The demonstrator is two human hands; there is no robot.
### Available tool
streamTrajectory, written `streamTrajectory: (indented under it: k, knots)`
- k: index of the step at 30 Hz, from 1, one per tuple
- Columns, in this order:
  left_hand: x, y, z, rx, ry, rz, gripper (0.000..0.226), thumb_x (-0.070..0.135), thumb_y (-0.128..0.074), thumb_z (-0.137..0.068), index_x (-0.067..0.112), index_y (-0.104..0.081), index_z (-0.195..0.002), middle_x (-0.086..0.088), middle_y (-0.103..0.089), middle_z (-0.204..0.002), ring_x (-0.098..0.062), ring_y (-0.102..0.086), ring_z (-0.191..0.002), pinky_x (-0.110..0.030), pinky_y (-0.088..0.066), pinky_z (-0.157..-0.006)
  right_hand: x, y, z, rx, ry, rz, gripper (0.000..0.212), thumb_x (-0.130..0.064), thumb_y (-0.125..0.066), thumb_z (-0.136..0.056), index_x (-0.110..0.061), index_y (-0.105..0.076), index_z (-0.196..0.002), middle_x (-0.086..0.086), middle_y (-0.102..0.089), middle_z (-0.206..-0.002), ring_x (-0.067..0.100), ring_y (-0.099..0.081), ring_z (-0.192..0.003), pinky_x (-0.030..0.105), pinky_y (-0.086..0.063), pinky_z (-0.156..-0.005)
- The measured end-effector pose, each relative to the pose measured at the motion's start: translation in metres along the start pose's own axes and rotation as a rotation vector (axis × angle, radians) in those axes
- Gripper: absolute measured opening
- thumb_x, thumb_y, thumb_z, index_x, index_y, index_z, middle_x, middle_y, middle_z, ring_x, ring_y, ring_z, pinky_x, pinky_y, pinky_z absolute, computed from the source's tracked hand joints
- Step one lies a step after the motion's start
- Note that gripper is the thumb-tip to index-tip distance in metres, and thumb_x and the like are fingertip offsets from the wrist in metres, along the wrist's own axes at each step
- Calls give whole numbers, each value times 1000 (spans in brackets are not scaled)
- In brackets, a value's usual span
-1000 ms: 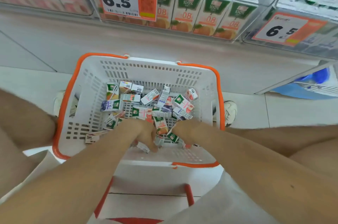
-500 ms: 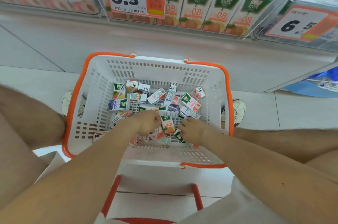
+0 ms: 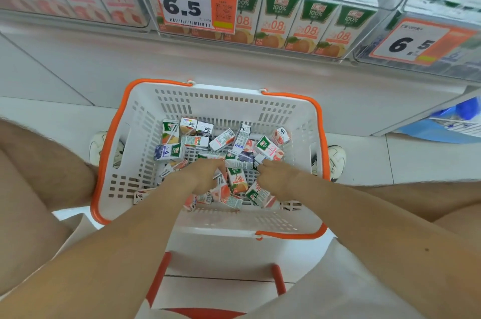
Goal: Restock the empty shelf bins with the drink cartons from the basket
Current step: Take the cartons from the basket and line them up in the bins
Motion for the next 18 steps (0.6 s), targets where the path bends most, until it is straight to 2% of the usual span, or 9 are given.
streamTrajectory:
  k: [1, 3, 5, 7, 8, 10, 13, 16, 18]
  knots:
    - [0, 2, 1, -4, 11, 46, 34, 12, -59, -104, 40, -60, -123, -4, -54, -149, -28, -70, -105, -41, -60, -78, 4, 7, 3, 7, -26, -76, 22, -20, -70, -95, -13, -69, -116, 8, -62, -119, 27, -53, -113, 39, -50, -98]
    - [0, 7, 4, 5, 33, 156, 34, 16, -62, -103, 33, -58, -131, -6, -61, -120, -19, -67, -79, -29, -52, -60, 11, 20, 8, 25, -89, -281, 20, -23, -66, -99, -12, -66, -115, 8, -67, -112, 26, -62, -104, 43, -56, -91]
    - [3, 18, 11, 46, 47, 268, 38, 17, -65, -100, 25, -56, -136, -3, -57, -101, -20, -64, -70, -33, -58, -61, 18, 35, 15, 36, -136, -488, 28, -24, -63, -102, -8, -63, -126, 12, -66, -117, 29, -65, -108, 46, -56, -92]
    - [9, 32, 21, 119, 33, 359, 33, 18, -66, -99, 22, -58, -130, -6, -57, -110, -24, -65, -70, -40, -62, -68, 23, 57, 24, 107, -153, -629, 37, -18, -60, -103, -5, -57, -138, 16, -60, -127, 32, -61, -116, 43, -52, -98]
    - [11, 41, 26, 165, 17, 386, 27, 19, -66, -99, 23, -61, -124, -6, -57, -120, -24, -64, -67, -39, -61, -65, 25, 71, 30, 154, -165, -681, 42, -15, -59, -104, -7, -53, -144, 17, -55, -131, 33, -59, -118, 42, -51, -98]
    - [17, 58, 39, 241, -15, 450, 16, 20, -65, -100, 25, -64, -116, -5, -54, -129, -21, -63, -61, -31, -54, -54, 30, 94, 45, 255, -195, -776, 43, -17, -55, -107, -13, -49, -149, 17, -47, -135, 36, -57, -119, 43, -49, -101]
    - [30, 85, 63, 327, -69, 618, 12, 20, -64, -102, 21, -71, -111, -3, -54, -124, -11, -64, -51, -21, -49, -48, 41, 119, 71, 367, -253, -890, 39, -24, -49, -110, -17, -49, -149, 16, -49, -137, 34, -55, -124, 43, -46, -105]
    - [47, 112, 87, 352, -141, 733, 10, 21, -70, -100, 15, -78, -101, -8, -68, -119, -17, -71, -68, -28, -60, -62, 60, 149, 109, 556, -309, -989, 30, -24, -48, -109, -21, -57, -138, 9, -67, -108, 26, -68, -99, 43, -55, -86]
    - [60, 126, 106, 325, -211, 773, 9, 19, -77, -94, 16, -79, -103, -9, -67, -123, -28, -76, -84, -39, -66, -77, 74, 169, 137, 704, -361, -1059, 23, -26, -53, -108, -21, -68, -125, 4, -70, -102, 23, -68, -91, 37, -55, -75]
Point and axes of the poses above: each hand's wrist, its own z-axis away from the middle knuckle, its own y-axis out of the back of the hand, x = y × z, the point moved 8 cm from there along -z, towards the middle knuckle
